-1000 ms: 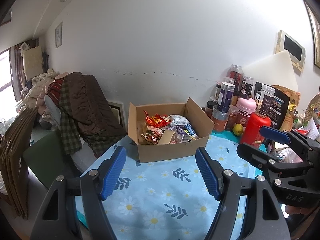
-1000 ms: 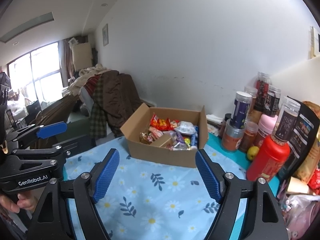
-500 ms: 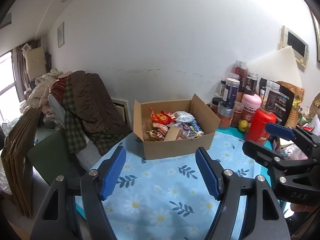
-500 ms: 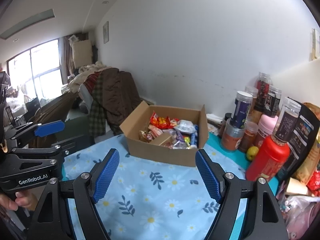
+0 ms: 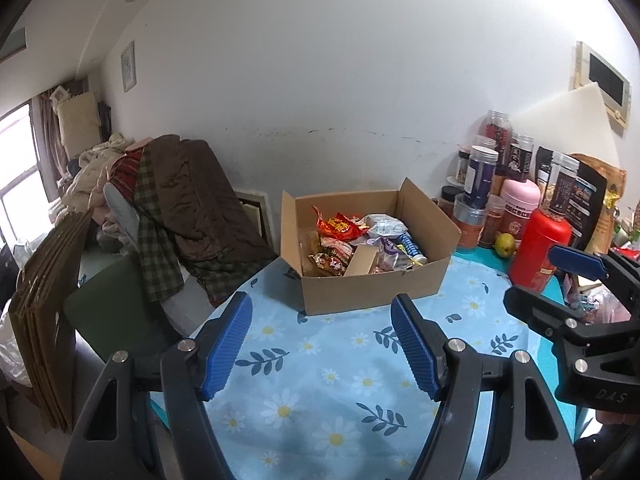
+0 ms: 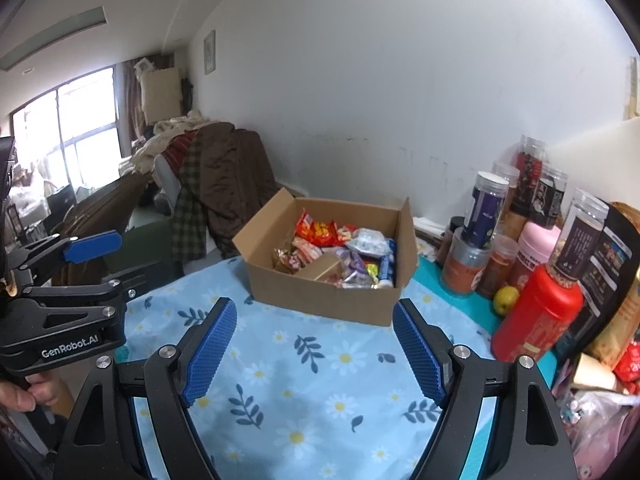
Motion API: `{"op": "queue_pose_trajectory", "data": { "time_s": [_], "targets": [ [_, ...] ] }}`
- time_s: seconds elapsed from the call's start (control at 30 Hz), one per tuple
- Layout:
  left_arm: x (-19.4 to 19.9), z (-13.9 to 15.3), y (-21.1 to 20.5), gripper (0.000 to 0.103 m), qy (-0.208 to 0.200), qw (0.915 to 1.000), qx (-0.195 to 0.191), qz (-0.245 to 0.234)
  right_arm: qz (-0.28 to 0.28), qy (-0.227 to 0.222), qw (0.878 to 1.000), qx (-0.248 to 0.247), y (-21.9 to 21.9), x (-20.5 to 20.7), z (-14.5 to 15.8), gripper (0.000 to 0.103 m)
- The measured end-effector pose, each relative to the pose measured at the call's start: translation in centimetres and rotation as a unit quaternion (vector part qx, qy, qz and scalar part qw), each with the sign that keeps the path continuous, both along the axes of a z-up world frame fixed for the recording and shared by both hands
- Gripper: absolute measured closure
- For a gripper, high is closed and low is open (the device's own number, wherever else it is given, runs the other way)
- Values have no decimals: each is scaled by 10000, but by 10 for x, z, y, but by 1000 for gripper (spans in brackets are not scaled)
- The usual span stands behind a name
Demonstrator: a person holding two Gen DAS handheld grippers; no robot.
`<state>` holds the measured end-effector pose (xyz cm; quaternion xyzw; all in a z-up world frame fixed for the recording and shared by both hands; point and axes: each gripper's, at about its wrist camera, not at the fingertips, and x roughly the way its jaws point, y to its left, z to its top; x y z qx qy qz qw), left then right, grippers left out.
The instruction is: Organize snacks
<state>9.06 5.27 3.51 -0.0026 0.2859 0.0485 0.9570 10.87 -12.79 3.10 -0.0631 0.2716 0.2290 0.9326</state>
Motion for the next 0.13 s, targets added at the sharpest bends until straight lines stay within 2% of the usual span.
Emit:
{"op": "queue_pose_trajectory", "data": {
  "time_s": [0.13],
  "targets": [
    [7, -6, 6, 31, 93, 9999, -132, -28, -11, 77, 10000, -36, 2, 4, -5, 22]
  ]
}}
